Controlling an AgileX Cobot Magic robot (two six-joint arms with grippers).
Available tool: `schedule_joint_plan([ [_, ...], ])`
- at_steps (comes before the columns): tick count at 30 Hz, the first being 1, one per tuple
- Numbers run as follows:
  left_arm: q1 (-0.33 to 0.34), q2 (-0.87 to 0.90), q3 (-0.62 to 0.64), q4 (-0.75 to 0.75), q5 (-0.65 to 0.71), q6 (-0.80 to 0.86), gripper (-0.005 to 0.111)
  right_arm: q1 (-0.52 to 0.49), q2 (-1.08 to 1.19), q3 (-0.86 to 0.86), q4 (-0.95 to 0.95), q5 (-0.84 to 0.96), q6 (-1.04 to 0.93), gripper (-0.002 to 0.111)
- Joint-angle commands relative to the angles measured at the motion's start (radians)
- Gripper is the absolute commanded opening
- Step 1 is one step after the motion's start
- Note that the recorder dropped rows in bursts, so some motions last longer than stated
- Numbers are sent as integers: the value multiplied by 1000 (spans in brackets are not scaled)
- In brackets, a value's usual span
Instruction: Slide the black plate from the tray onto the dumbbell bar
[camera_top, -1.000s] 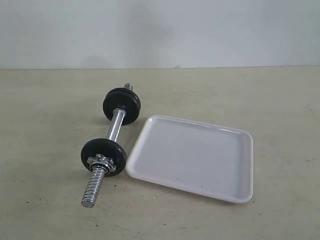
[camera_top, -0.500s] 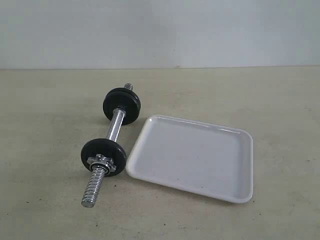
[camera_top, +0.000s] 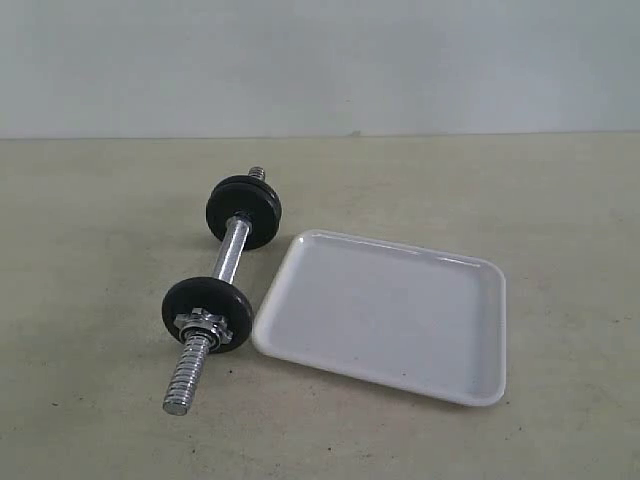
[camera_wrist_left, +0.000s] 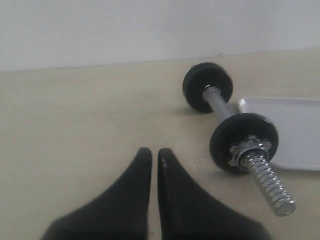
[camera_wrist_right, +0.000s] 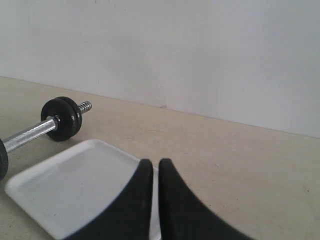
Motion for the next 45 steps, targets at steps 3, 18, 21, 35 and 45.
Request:
schedule_joint_plan([
  [3, 132, -2, 4, 18, 48, 91, 4, -3, -5, 4, -3, -12, -1, 2],
  [18, 167, -2, 4, 18, 48, 113, 4, -3, -5, 4, -3, -12, -1, 2],
  [21, 167, -2, 4, 1, 48, 89, 4, -3, -5, 4, -3, -12, -1, 2],
  [35, 172, -2, 4, -22, 44, 5, 4, -3, -5, 4, -3, -12, -1, 2],
  [45, 172, -2, 4, -23, 44, -14, 4, -3, -5, 4, -3, -12, -1, 2],
])
